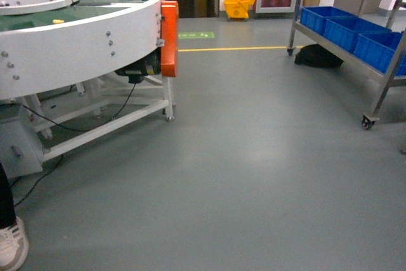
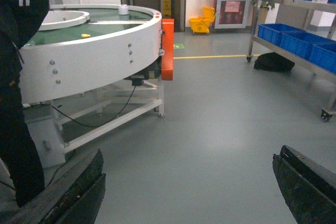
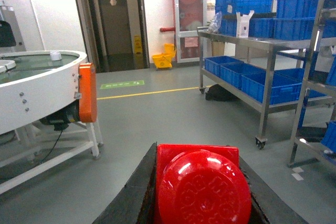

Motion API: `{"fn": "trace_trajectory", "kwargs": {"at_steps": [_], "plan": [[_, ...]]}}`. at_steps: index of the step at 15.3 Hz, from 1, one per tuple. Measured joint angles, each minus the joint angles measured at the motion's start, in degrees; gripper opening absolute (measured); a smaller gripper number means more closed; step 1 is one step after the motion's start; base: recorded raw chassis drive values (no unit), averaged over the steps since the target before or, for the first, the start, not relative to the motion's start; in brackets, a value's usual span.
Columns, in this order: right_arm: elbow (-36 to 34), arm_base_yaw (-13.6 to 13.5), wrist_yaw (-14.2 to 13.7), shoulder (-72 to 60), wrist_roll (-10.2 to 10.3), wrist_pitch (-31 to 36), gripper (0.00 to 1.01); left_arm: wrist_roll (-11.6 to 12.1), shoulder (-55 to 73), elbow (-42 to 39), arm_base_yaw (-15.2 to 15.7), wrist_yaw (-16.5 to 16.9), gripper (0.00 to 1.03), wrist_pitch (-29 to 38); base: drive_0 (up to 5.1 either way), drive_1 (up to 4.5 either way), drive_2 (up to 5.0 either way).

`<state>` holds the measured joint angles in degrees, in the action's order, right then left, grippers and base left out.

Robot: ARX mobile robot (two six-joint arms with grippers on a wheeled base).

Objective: Pick red block from blue box to shelf

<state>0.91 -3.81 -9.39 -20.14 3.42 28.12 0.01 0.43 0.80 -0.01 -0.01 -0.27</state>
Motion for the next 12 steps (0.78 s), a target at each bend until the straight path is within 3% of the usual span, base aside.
{"fn": "trace_trajectory", "kwargs": {"at_steps": [12], "plan": [[-0.02,0.0,0.0,0.07,0.0,0.17,0.28,0.0,0.0,0.0,0.0,0.0,0.98,0.07,0.0,1.67,-1.7]]}}
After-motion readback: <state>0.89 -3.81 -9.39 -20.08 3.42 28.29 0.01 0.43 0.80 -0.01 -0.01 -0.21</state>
